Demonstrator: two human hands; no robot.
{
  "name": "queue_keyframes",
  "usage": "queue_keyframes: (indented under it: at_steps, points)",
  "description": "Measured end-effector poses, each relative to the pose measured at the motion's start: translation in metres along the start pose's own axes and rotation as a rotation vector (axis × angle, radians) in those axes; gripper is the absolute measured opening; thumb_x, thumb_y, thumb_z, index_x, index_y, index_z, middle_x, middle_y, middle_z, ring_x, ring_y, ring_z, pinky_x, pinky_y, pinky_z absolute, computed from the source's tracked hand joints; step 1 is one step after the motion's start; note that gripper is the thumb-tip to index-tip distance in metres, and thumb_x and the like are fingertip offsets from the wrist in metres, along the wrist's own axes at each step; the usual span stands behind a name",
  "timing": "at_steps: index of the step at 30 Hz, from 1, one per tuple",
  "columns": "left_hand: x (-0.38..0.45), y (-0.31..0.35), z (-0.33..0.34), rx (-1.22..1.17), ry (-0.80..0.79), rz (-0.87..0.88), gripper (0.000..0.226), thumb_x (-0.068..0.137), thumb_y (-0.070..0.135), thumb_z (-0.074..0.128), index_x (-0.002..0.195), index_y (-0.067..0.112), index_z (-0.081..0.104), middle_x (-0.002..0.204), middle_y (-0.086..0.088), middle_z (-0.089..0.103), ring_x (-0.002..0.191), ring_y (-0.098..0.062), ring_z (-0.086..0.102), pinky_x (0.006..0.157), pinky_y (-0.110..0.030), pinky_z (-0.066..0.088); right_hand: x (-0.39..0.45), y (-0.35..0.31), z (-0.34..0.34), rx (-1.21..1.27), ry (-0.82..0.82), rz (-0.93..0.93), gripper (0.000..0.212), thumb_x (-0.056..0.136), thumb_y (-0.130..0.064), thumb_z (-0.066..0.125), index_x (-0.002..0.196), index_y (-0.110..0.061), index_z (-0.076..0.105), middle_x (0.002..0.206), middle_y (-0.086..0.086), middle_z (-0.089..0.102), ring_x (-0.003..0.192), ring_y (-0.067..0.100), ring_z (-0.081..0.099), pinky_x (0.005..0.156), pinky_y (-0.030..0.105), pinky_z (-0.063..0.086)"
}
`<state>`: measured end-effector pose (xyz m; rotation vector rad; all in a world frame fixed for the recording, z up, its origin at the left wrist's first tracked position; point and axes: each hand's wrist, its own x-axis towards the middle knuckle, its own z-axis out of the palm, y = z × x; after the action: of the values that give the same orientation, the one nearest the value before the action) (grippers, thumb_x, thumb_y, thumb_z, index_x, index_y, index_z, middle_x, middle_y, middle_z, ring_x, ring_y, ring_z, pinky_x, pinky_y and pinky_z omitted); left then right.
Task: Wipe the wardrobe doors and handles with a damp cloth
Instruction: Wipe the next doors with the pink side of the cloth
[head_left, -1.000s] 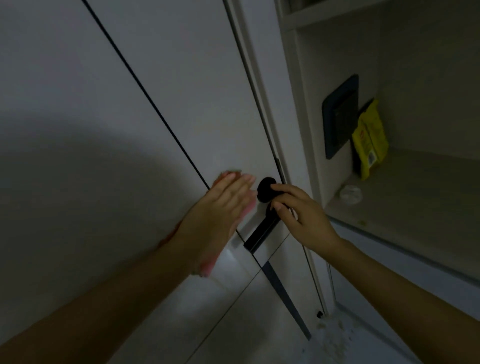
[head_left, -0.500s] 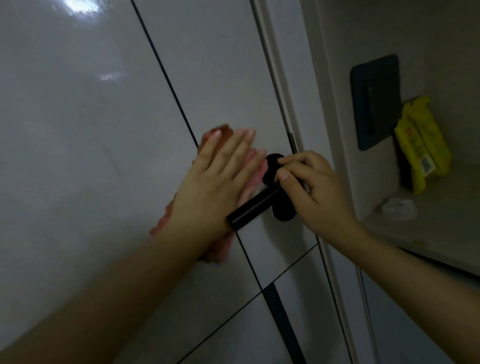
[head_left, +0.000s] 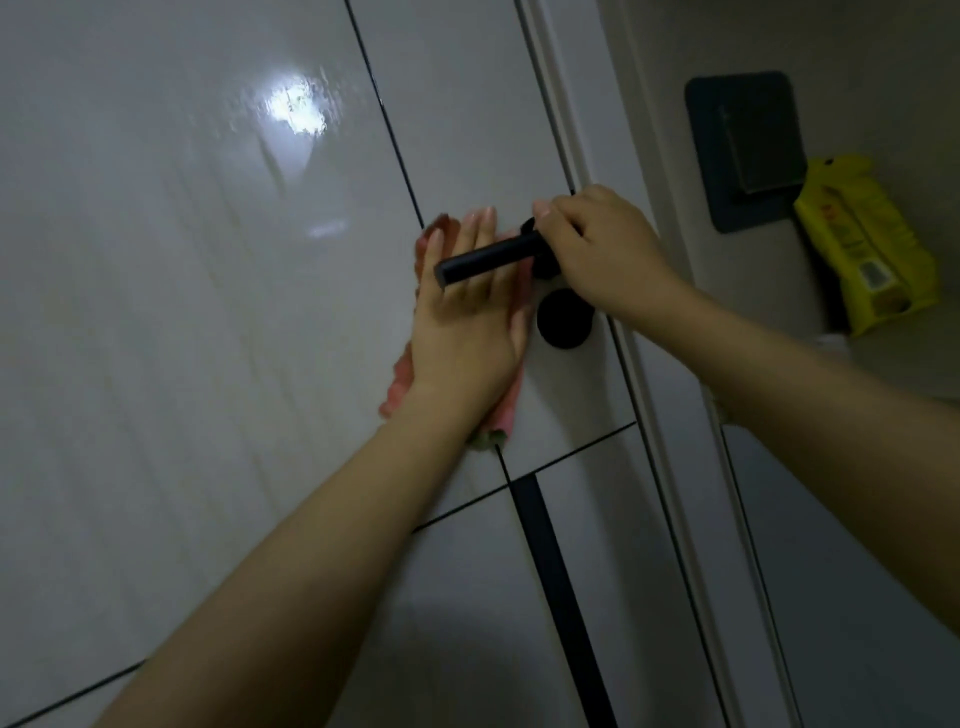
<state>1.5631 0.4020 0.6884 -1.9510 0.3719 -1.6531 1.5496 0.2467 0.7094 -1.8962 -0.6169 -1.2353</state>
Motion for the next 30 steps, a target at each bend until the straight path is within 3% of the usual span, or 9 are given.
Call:
queue_keyframes:
  at_steps: [4, 7, 10, 15, 18, 22, 27, 30]
  points:
    - [-0.04, 0.028, -0.002, 0.006, -0.16, 0.037, 0.066, 0.096, 0.042, 0.036, 0.15, 0.005, 0.026, 0.154, -0.015, 0.03, 0.143, -0.031, 0.026, 0.118, -0.047, 0.006, 0.0, 0.002, 0.0, 0.02, -0.06, -0.028, 0.046, 0.103, -0.032, 0.034, 0.059, -0.021, 0.04, 0.071, -0.006, 0.036, 0.064, 0.006, 0.038, 0.06, 0.024, 0.022]
    - [-0.03, 0.016, -0.003, -0.023, -0.113, 0.075, 0.063, 0.093, 0.045, 0.035, 0.147, 0.011, 0.036, 0.151, -0.012, 0.037, 0.141, -0.029, 0.031, 0.117, -0.045, 0.012, 0.003, 0.008, -0.003, -0.003, -0.103, -0.05, 0.043, 0.102, -0.035, 0.034, 0.061, -0.027, 0.041, 0.074, -0.008, 0.038, 0.082, 0.016, 0.045, 0.061, 0.024, 0.023]
    - [-0.008, 0.004, -0.003, -0.098, -0.087, 0.124, 0.057, 0.093, 0.044, 0.038, 0.143, 0.019, 0.043, 0.148, -0.01, 0.042, 0.139, -0.029, 0.034, 0.115, -0.042, 0.015, 0.006, 0.006, -0.011, -0.042, -0.171, -0.062, 0.039, 0.102, -0.037, 0.033, 0.068, -0.025, 0.047, 0.082, -0.006, 0.039, 0.091, 0.015, 0.043, 0.067, 0.022, 0.024]
    - [-0.018, -0.009, 0.001, -0.084, -0.091, 0.205, 0.057, 0.096, 0.048, 0.038, 0.147, 0.023, 0.038, 0.156, -0.01, 0.028, 0.145, -0.029, 0.023, 0.117, -0.049, 0.018, 0.012, 0.002, -0.029, -0.117, -0.373, -0.12, 0.036, 0.102, -0.039, 0.031, 0.078, -0.023, 0.051, 0.094, 0.001, 0.042, 0.086, 0.015, 0.045, 0.065, 0.024, 0.03]
    - [-0.016, -0.015, 0.0, -0.078, -0.074, 0.244, 0.057, 0.096, 0.049, 0.038, 0.146, 0.023, 0.041, 0.155, -0.011, 0.03, 0.144, -0.029, 0.025, 0.115, -0.05, 0.023, 0.018, 0.003, -0.037, -0.151, -0.445, -0.155, 0.041, 0.102, -0.037, 0.032, 0.095, -0.009, 0.061, 0.097, 0.004, 0.044, 0.094, 0.02, 0.048, 0.071, 0.026, 0.03]
    - [0.005, -0.003, -0.001, -0.108, -0.106, 0.218, 0.055, 0.092, 0.05, 0.036, 0.138, 0.024, 0.051, 0.147, -0.01, 0.044, 0.139, -0.029, 0.035, 0.114, -0.047, 0.026, 0.019, 0.0, -0.038, -0.176, -0.451, -0.163, 0.04, 0.102, -0.036, 0.032, 0.097, -0.008, 0.06, 0.098, 0.005, 0.044, 0.092, 0.02, 0.048, 0.072, 0.025, 0.029]
    - [-0.015, -0.019, -0.003, -0.12, -0.095, 0.242, 0.054, 0.095, 0.051, 0.035, 0.141, 0.025, 0.048, 0.152, -0.013, 0.036, 0.142, -0.03, 0.03, 0.115, -0.05, 0.021, 0.015, -0.001, -0.034, -0.167, -0.415, -0.153, 0.032, 0.102, -0.037, 0.032, 0.083, -0.022, 0.052, 0.098, 0.004, 0.044, 0.092, 0.021, 0.049, 0.075, 0.028, 0.033]
    - [-0.031, -0.022, -0.003, -0.076, -0.109, 0.262, 0.054, 0.096, 0.051, 0.033, 0.141, 0.025, 0.047, 0.152, -0.016, 0.033, 0.143, -0.033, 0.027, 0.114, -0.055, 0.021, 0.013, 0.0, -0.032, -0.152, -0.405, -0.142, 0.033, 0.102, -0.036, 0.032, 0.091, -0.018, 0.057, 0.098, 0.004, 0.044, 0.096, 0.022, 0.049, 0.077, 0.028, 0.033]
